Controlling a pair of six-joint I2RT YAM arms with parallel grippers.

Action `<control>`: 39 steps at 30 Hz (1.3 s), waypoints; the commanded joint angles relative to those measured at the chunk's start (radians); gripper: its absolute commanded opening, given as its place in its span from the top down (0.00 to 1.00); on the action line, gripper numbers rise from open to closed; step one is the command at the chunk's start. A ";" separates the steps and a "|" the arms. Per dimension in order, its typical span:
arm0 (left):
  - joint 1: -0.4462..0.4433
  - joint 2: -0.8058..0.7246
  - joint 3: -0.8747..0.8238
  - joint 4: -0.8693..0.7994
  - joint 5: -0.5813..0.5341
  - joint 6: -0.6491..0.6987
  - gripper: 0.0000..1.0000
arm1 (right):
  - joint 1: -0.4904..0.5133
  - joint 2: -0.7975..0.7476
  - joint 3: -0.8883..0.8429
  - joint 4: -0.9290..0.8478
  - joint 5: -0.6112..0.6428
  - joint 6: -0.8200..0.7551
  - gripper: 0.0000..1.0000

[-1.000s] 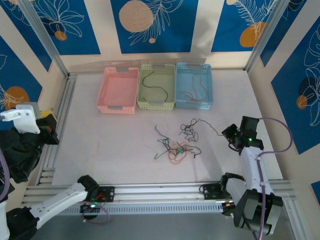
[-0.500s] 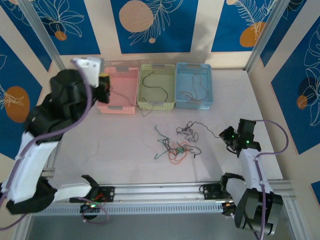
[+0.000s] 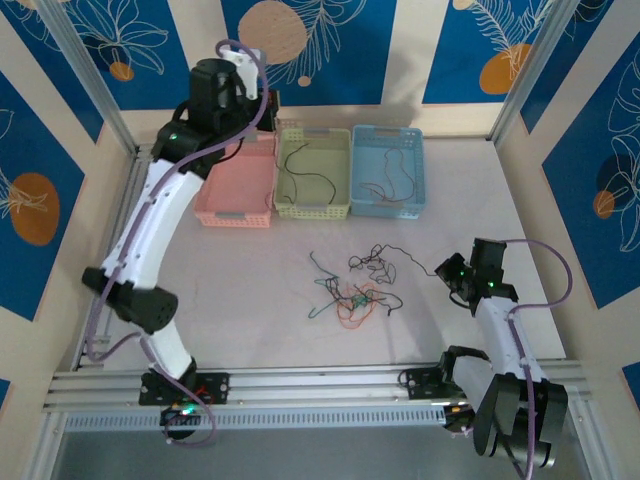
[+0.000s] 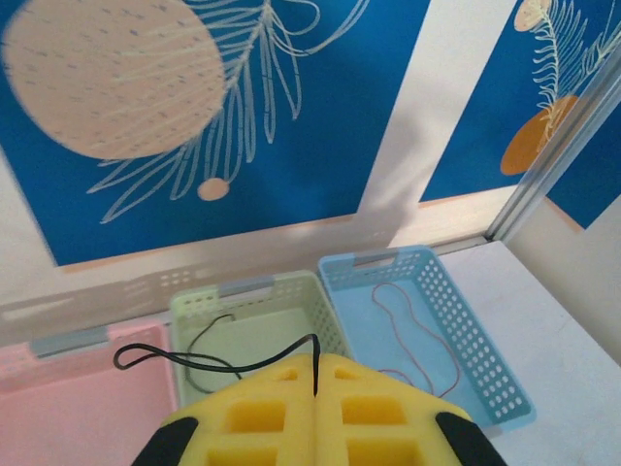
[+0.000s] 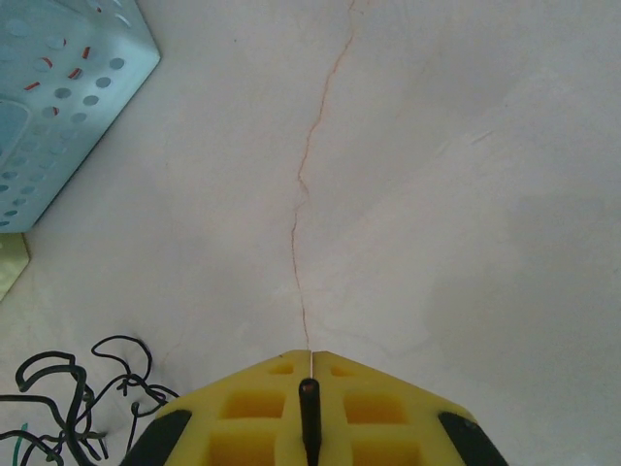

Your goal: Untangle the cables

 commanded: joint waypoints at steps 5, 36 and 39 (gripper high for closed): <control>0.032 0.197 0.197 0.100 0.114 -0.016 1.00 | 0.008 0.012 -0.013 0.017 -0.011 0.005 1.00; 0.029 0.122 -0.289 0.145 0.399 -0.022 0.35 | 0.022 -0.008 -0.035 0.087 -0.127 0.021 1.00; 0.028 -0.111 -0.634 0.308 0.442 -0.068 0.33 | 0.023 -0.043 -0.039 0.143 -0.243 0.039 1.00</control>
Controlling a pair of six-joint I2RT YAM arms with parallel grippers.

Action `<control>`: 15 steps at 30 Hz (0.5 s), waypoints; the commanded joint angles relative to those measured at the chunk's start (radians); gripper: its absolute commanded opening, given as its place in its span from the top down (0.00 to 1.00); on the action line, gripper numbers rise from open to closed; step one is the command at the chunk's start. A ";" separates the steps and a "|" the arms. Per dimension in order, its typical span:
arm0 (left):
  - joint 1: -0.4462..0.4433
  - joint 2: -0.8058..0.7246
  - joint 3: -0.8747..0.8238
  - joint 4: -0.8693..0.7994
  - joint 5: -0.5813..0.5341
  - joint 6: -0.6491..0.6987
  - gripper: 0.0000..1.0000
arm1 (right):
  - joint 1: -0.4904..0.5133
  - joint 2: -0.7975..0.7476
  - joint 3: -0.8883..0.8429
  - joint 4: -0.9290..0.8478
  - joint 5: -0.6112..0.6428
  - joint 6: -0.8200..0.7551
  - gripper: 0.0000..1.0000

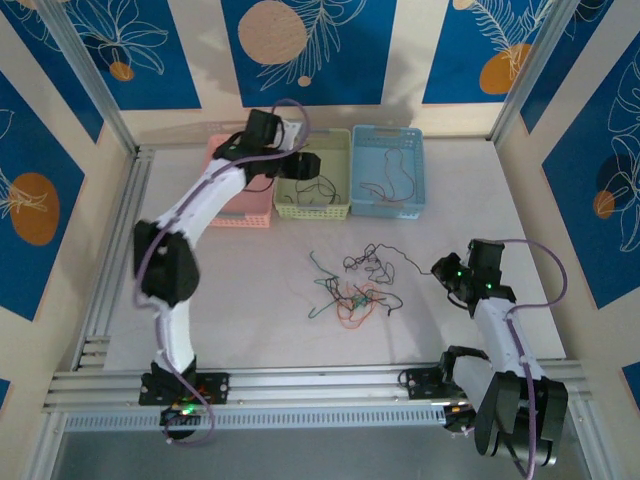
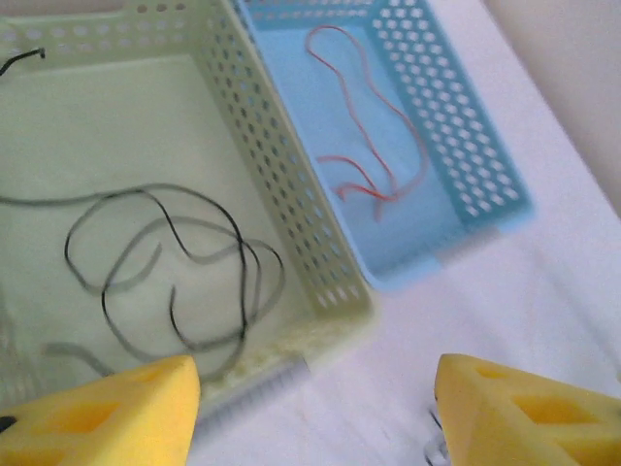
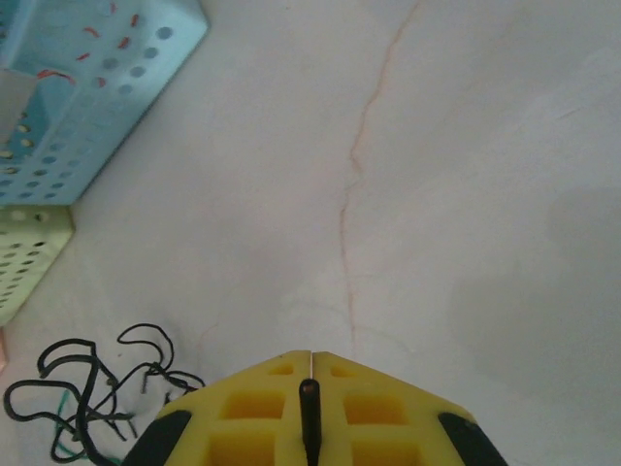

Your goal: Untangle the cables

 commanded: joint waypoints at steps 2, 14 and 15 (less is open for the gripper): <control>-0.008 -0.341 -0.399 0.268 0.116 -0.071 0.31 | 0.018 -0.074 -0.016 0.126 -0.224 0.055 1.00; -0.174 -0.928 -1.050 0.373 0.188 -0.197 0.29 | 0.294 -0.154 0.141 0.097 -0.201 0.157 1.00; -0.178 -0.977 -1.068 0.346 0.185 -0.191 0.29 | 0.311 -0.154 0.152 0.094 -0.189 0.174 1.00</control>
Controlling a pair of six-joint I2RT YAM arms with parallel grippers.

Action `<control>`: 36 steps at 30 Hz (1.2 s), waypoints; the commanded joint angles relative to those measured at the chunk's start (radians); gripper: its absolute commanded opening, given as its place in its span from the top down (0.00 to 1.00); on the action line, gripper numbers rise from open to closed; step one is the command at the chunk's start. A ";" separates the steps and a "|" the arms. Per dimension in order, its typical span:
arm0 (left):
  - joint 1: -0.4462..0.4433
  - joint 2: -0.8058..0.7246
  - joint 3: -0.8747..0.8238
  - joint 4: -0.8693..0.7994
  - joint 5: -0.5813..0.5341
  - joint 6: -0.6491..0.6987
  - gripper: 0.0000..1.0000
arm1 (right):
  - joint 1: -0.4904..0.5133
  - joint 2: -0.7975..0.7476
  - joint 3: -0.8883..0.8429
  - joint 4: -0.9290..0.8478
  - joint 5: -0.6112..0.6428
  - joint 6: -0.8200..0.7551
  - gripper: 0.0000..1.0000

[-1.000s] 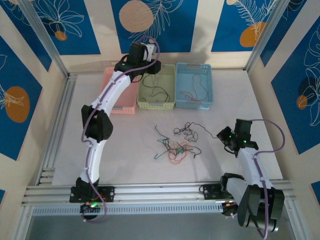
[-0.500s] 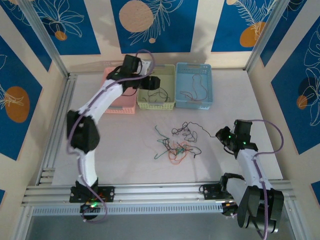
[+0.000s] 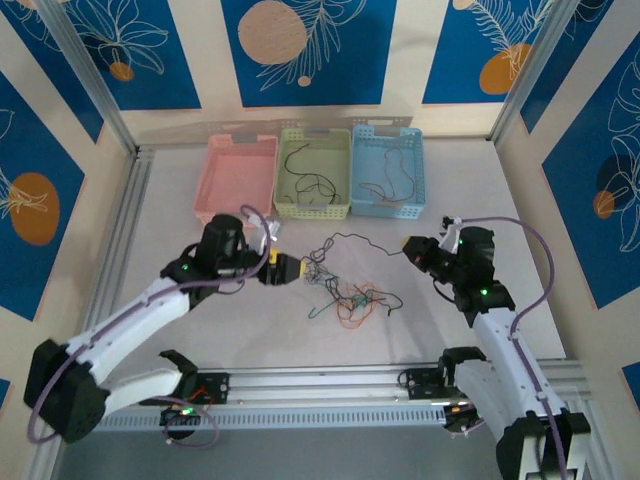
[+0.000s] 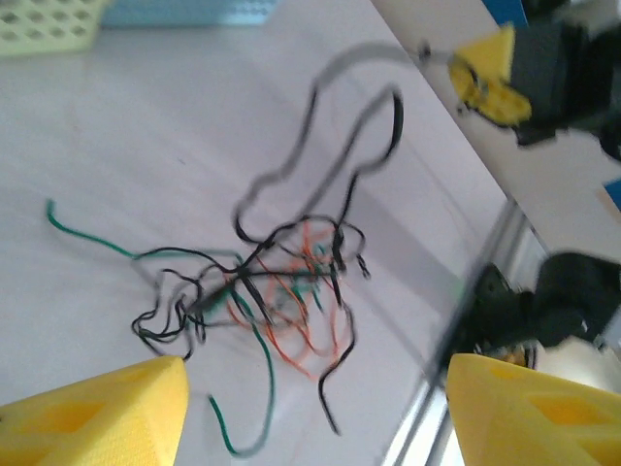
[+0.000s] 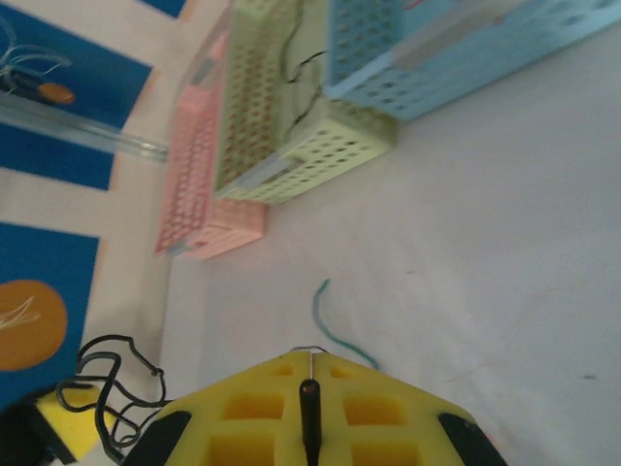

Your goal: Untangle the cables

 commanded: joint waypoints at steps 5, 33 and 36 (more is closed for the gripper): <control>-0.021 -0.281 -0.072 -0.074 -0.018 -0.038 0.26 | 0.088 -0.010 0.082 -0.058 0.073 0.147 1.00; -0.043 -0.267 -0.197 0.345 -0.116 0.042 0.22 | 0.088 -0.025 0.203 -0.094 0.023 0.611 1.00; -0.044 -0.233 -0.172 0.375 -0.168 0.090 0.22 | 0.095 -0.027 0.206 -0.094 0.006 0.619 1.00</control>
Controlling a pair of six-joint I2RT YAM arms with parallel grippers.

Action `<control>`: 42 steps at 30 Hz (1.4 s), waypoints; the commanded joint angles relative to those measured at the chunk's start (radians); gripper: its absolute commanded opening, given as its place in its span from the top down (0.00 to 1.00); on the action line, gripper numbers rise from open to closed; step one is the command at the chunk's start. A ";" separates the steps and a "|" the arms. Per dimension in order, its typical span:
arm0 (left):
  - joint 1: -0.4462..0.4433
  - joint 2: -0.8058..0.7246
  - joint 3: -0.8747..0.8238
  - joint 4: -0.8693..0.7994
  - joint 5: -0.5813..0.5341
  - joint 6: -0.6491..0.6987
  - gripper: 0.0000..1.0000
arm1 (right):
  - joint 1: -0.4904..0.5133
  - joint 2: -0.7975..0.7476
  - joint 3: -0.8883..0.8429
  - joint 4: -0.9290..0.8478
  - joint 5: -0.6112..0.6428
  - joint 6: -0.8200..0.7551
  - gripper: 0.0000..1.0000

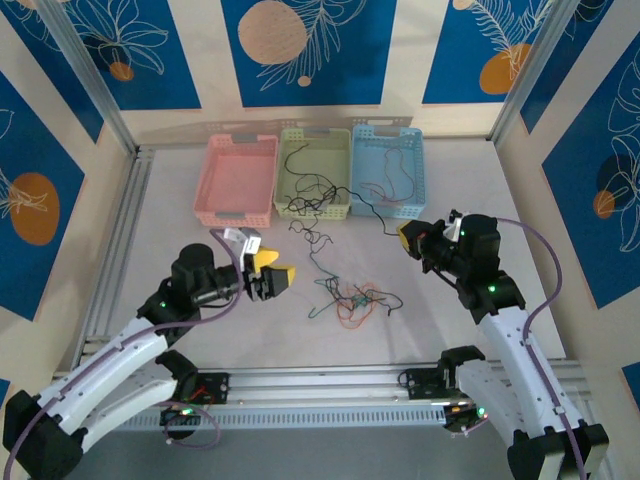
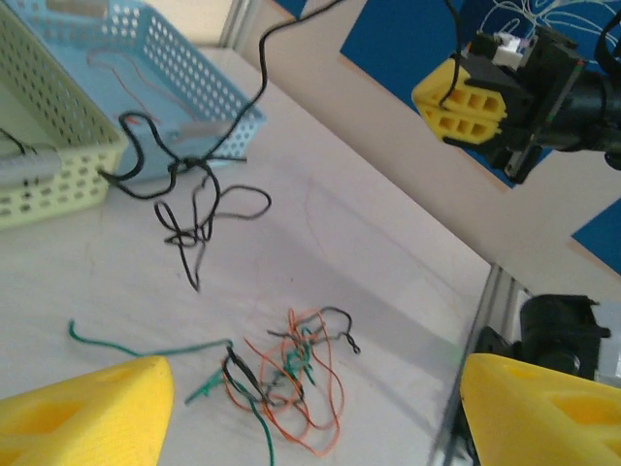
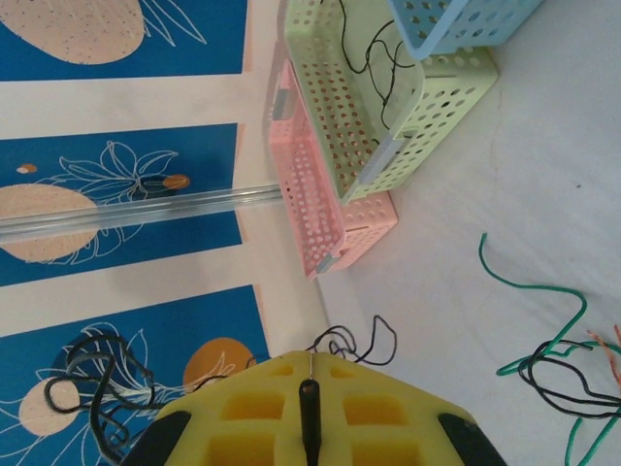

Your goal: Untangle the cables

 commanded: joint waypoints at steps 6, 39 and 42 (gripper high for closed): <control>-0.009 0.092 0.040 0.199 -0.073 0.138 0.22 | 0.022 -0.017 0.053 -0.021 -0.034 0.045 1.00; -0.012 0.208 0.028 0.304 -0.122 0.148 0.28 | 0.058 -0.030 0.060 -0.024 -0.103 0.046 1.00; -0.013 0.219 0.030 0.345 -0.085 0.158 0.34 | 0.058 -0.027 0.059 -0.021 -0.132 0.046 1.00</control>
